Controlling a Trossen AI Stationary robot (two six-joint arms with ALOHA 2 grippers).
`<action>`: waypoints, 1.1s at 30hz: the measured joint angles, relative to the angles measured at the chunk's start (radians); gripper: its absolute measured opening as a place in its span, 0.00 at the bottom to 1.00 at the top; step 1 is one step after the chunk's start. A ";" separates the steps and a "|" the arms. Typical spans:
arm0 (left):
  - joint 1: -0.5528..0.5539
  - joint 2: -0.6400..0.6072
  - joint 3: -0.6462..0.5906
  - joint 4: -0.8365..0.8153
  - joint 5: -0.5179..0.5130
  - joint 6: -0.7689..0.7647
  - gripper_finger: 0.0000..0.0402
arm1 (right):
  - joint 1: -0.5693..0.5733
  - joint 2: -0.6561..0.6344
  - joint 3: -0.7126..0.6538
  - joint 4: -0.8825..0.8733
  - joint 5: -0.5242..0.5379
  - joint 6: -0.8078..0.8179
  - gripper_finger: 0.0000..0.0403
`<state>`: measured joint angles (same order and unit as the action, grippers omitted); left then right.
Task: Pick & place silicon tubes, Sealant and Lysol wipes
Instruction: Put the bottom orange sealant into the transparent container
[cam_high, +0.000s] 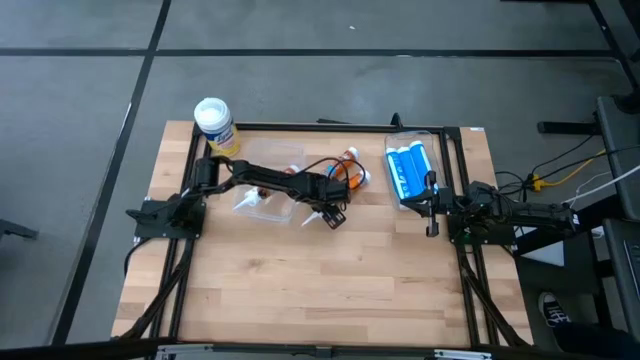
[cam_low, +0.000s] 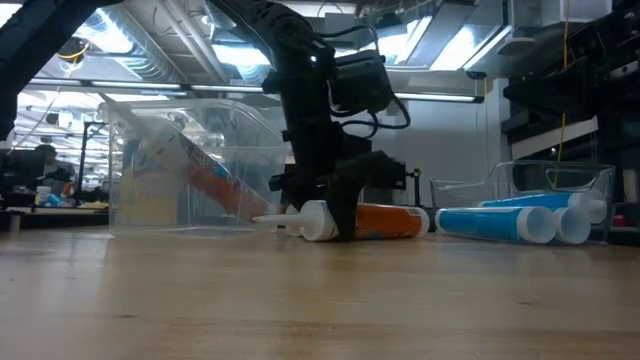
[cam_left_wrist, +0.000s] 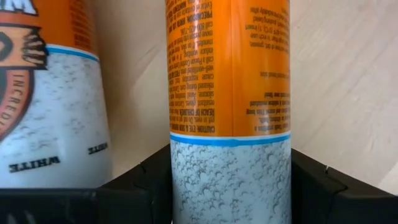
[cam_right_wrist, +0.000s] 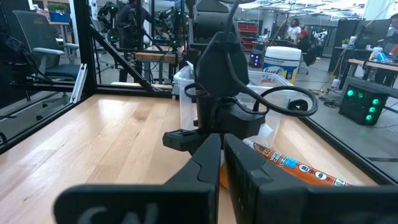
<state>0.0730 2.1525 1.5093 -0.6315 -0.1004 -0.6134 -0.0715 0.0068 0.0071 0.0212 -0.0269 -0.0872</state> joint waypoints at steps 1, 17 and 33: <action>-0.003 0.000 0.000 0.000 0.001 -0.001 0.52 | 0.000 0.000 0.000 0.000 0.000 0.000 0.06; -0.037 0.000 0.000 0.010 0.001 0.024 0.52 | 0.000 0.000 0.000 0.000 0.000 0.000 0.06; -0.099 -0.014 -0.002 0.041 0.103 0.242 0.52 | 0.000 0.000 0.000 0.000 0.000 0.000 0.06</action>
<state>-0.0263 2.1385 1.5070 -0.5902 0.0031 -0.3711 -0.0712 0.0071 0.0071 0.0212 -0.0269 -0.0872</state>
